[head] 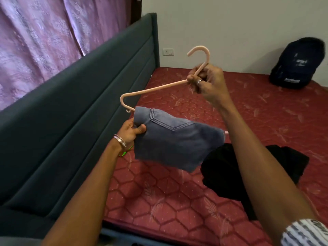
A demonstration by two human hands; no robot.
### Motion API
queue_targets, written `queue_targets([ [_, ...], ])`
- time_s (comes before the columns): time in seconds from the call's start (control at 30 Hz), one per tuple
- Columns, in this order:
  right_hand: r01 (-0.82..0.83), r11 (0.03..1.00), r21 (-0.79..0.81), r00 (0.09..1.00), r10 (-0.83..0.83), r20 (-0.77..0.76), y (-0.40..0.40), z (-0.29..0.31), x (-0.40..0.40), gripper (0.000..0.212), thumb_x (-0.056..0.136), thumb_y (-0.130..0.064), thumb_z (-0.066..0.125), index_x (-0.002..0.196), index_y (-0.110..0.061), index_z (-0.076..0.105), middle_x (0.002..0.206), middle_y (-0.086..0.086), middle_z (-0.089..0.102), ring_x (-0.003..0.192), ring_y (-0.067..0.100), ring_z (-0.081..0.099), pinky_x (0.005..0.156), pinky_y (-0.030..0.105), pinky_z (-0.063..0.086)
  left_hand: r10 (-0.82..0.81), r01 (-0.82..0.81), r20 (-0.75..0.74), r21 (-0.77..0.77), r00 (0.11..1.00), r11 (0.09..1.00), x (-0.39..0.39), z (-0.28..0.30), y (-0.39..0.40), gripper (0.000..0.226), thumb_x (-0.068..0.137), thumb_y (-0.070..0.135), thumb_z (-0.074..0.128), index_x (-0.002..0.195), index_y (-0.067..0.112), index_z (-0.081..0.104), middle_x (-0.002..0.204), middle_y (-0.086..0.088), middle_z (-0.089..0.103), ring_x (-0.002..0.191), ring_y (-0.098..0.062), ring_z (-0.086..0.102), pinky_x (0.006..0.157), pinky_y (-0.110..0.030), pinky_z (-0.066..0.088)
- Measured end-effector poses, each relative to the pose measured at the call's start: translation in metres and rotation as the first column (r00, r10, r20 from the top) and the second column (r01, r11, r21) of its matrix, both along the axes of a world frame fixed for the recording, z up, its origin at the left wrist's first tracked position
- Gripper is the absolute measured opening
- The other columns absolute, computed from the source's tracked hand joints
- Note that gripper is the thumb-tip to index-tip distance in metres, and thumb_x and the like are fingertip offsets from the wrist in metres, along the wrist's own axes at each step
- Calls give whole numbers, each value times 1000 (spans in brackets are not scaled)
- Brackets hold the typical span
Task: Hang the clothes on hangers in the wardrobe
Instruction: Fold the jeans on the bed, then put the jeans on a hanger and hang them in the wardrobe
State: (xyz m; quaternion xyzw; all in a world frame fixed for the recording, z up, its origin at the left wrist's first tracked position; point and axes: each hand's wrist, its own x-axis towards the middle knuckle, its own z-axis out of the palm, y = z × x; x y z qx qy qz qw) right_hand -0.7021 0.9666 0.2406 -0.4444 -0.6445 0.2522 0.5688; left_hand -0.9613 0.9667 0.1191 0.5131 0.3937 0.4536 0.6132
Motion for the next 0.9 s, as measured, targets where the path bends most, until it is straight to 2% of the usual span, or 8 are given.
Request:
queue_targets([
  [0.07,-37,999,-12,998,36,-48,2,5,0,9,86,-4,67,83,-9,61,57,5,60,44,19,49,43,24,38,-70,70,-19,-23,997,997,-19,6,1,58,44,43,91,85,9,70,76,2,73,73,-10,69,65,-24,56],
  [0.17,-89,996,-29,994,87,-69,2,12,-5,6,88,0,64,85,-3,59,59,3,59,45,16,48,42,25,37,-152,150,-57,-45,987,988,-39,16,8,59,35,49,93,79,13,76,77,0,73,73,-12,69,66,-24,56],
  [0.37,-211,976,-46,977,211,-10,-7,23,-32,8,89,0,63,89,7,60,59,10,56,46,18,46,41,25,36,78,-77,-204,12,976,997,-43,26,11,19,77,5,67,93,8,57,70,0,66,65,-8,61,63,-22,53],
  [0.5,-215,974,-71,976,217,21,-2,37,-46,19,85,1,67,94,16,60,66,17,59,46,20,50,42,25,40,302,-263,-305,164,903,951,-33,21,14,68,72,-6,75,125,10,36,103,1,54,90,-9,54,71,-7,48],
  [0.6,-220,973,-73,974,223,35,2,51,-48,19,83,2,69,96,15,62,70,23,61,45,20,54,42,26,42,241,-173,-340,220,909,960,-40,20,21,103,64,6,83,144,16,19,133,-4,44,120,-11,45,98,-17,40],
  [0.7,-208,977,-39,977,209,30,3,65,-44,23,83,-2,70,98,14,64,75,23,65,47,18,59,44,29,46,168,-119,-257,195,952,974,-28,25,19,116,66,5,81,148,23,1,130,2,48,118,-8,50,91,-14,47],
  [0.77,-211,977,-26,977,211,9,2,75,-42,23,83,-4,70,99,13,66,78,26,67,48,20,60,43,27,46,247,-202,-204,218,947,955,-14,34,15,109,61,14,84,148,17,18,123,13,50,109,1,54,81,-9,47],
  [0.9,-191,981,26,982,191,8,10,92,-41,24,83,-8,71,95,13,67,78,30,67,49,26,59,43,29,45,471,-411,-241,259,848,874,-3,58,13,39,68,3,81,102,5,62,82,5,63,73,-6,61,55,-10,47],
])
